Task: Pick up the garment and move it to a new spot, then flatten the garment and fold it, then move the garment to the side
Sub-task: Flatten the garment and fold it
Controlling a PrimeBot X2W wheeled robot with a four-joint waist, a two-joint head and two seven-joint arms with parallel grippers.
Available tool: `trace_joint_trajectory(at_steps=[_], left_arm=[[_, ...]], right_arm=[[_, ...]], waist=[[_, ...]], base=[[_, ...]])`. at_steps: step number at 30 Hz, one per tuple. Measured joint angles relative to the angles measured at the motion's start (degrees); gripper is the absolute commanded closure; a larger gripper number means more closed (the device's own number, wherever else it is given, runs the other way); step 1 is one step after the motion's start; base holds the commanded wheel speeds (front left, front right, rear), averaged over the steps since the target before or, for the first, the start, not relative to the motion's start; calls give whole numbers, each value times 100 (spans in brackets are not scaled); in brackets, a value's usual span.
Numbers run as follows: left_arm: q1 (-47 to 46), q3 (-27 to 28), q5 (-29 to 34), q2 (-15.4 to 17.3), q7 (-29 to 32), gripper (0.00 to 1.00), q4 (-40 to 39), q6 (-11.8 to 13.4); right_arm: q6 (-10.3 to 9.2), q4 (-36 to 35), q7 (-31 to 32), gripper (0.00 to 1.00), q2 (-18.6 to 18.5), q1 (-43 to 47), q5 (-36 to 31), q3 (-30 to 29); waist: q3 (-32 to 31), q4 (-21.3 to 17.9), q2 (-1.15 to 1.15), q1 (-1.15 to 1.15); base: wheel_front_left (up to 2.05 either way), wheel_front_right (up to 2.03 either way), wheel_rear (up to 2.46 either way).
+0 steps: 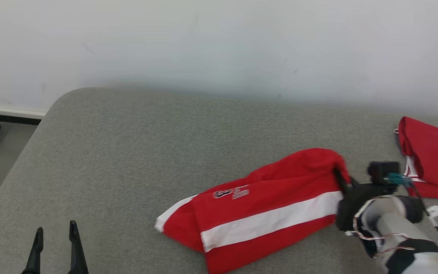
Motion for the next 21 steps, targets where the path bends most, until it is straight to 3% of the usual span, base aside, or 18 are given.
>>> trace_joint_trajectory(at_steps=[6,12,13,14,21], left_arm=[[58,11,43,-23,0,0,-100,-43],[93,13,51,-45,0,0,-123,-44],[95,11,53,-46,0,0,-114,-45],[94,8,60,-47,0,0,-109,-49],[91,-18,108,-54,0,0,-83,-93]], right_arm=[[0,-1,-263,100,-546,294,92,-349],[0,-283,-235,97,-435,768,193,-443],[0,-354,-278,17,-405,796,183,-470],[0,-413,-338,0,-389,809,153,-514],[0,-1250,-724,0,-425,1011,-505,-1192]], waist=[[-72,-277,0,0],[-69,-504,0,0],[-66,-539,0,0],[-64,-569,0,0],[-138,-693,0,0]], base=[[0,0,0],[0,0,0],[0,0,0],[0,0,0],[0,0,0]])
